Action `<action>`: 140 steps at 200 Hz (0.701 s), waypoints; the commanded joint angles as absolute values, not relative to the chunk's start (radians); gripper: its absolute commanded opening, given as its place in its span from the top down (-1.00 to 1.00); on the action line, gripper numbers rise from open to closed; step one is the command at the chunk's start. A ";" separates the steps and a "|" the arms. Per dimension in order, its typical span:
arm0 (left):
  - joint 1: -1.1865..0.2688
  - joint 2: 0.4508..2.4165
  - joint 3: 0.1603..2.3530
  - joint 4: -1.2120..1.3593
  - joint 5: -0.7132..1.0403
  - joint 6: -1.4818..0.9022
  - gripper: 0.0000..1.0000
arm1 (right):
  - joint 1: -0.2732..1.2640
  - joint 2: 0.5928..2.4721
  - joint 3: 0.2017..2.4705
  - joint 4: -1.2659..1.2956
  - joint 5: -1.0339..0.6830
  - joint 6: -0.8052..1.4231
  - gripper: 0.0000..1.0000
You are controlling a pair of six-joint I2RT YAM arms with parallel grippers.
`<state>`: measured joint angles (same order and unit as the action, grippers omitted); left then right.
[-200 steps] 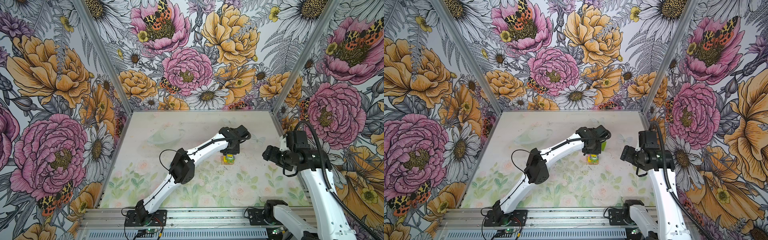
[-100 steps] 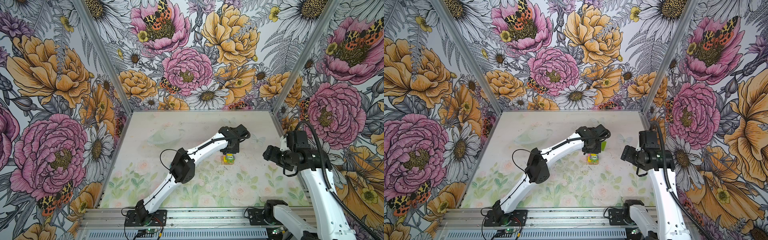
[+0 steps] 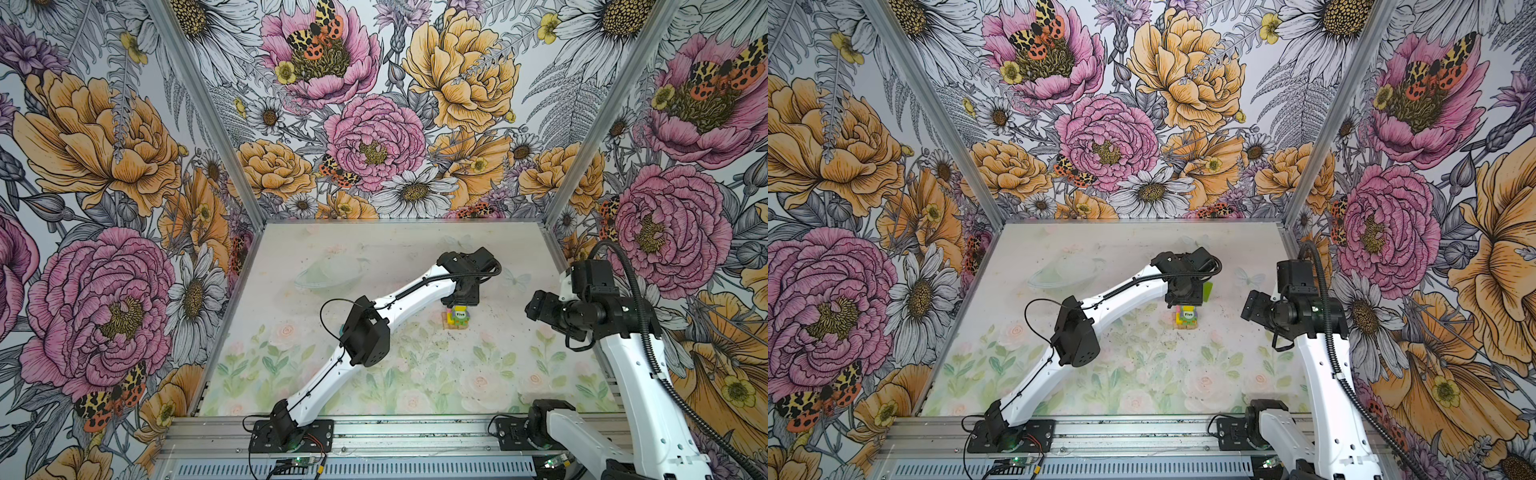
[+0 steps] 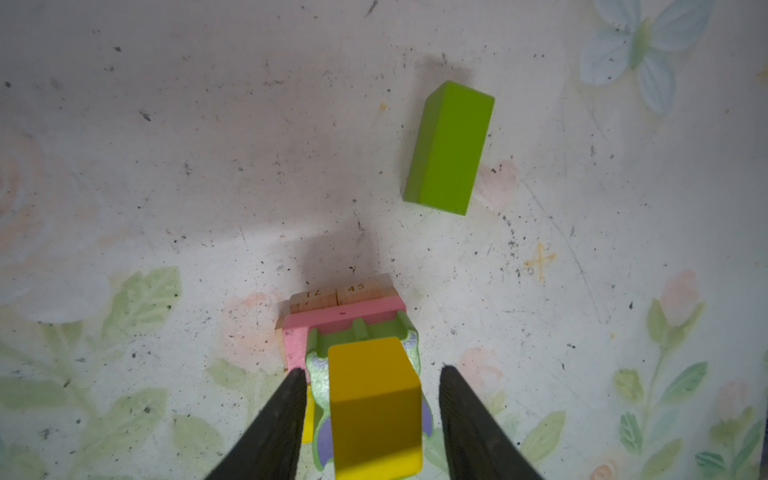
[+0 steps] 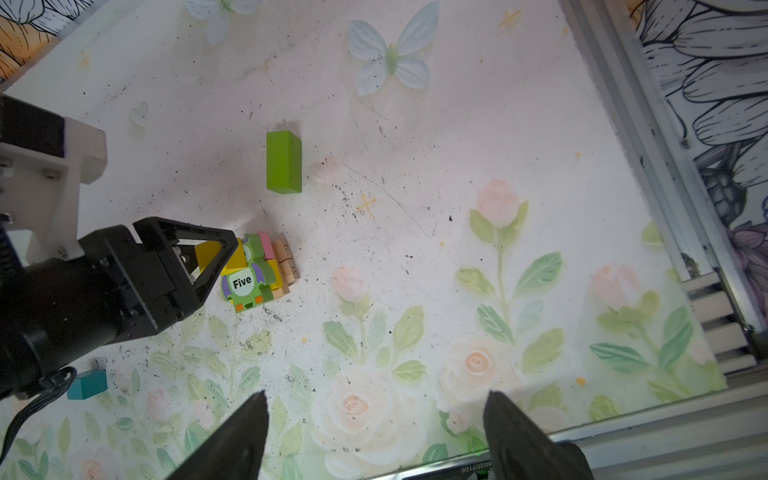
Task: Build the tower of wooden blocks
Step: 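Open the left gripper and raise it off the yellow cube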
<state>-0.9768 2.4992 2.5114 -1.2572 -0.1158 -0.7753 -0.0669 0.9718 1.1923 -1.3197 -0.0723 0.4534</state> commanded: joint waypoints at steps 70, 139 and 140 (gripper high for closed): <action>-0.903 2.226 2.500 -1.258 -0.331 -0.677 -0.31 | -0.032 0.990 1.305 -1.304 -0.045 0.454 -0.73; -0.681 1.541 1.730 -1.183 -0.417 -0.686 -0.47 | 0.428 1.213 1.417 -1.208 0.122 0.680 -0.72; -0.677 1.529 1.722 -1.181 -0.415 -0.688 -0.47 | 0.433 1.218 1.419 -1.207 0.124 0.682 -0.72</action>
<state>-0.7300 1.7176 1.9541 -1.2026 -0.3840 -0.6777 0.3126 1.1412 1.3731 -1.2697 0.0387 0.5774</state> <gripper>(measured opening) 0.734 0.862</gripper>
